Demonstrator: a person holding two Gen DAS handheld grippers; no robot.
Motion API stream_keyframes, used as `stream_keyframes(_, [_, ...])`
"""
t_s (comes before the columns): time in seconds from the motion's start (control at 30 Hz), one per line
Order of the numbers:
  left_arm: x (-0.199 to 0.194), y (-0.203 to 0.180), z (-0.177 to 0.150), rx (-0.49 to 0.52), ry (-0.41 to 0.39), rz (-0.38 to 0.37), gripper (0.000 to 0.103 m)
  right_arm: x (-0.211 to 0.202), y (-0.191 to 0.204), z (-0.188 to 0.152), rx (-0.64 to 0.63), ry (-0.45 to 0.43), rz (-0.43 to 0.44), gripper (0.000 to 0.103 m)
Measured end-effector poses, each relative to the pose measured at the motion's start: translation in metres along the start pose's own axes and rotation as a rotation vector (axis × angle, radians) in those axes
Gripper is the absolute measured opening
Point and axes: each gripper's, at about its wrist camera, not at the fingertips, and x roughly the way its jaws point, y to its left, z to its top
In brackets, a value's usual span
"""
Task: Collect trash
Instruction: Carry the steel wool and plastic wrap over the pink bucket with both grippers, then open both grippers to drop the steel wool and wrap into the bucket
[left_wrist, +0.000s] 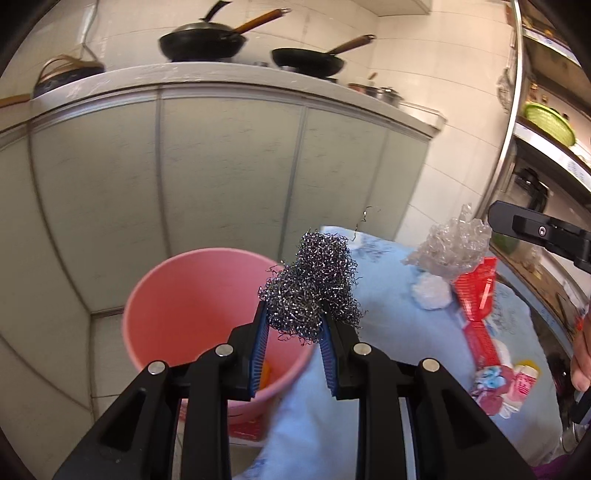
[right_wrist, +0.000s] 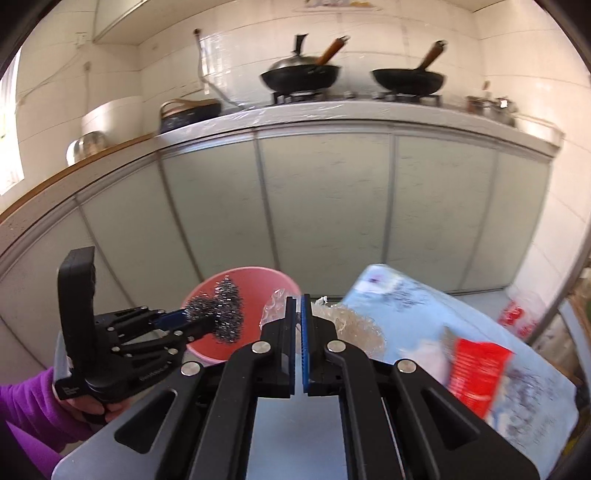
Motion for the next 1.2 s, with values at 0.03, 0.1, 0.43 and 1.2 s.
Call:
stream_keyframes(0.03, [0.001,0.007,-0.001,-0.012,0.003,0.016,0.025,0.008,0.005,0.002,-0.008,0.009,0.02,0.003])
stream_keyframes(0.1, [0.003,0.019,-0.003,-0.033,0.009,0.052,0.026,0.029,0.015,0.006,-0.028,0.034,0.063,0.003])
stream_keyframes(0.43, [0.026,0.06,-0.025,-0.118,0.094,0.144,0.026,0.115,0.04,-0.001,-0.061,0.169,0.145,0.003])
stream_keyframes(1.2, [0.037,0.081,-0.039,-0.204,0.135,0.177,0.049,0.152,0.032,-0.012,-0.001,0.241,0.133,0.026])
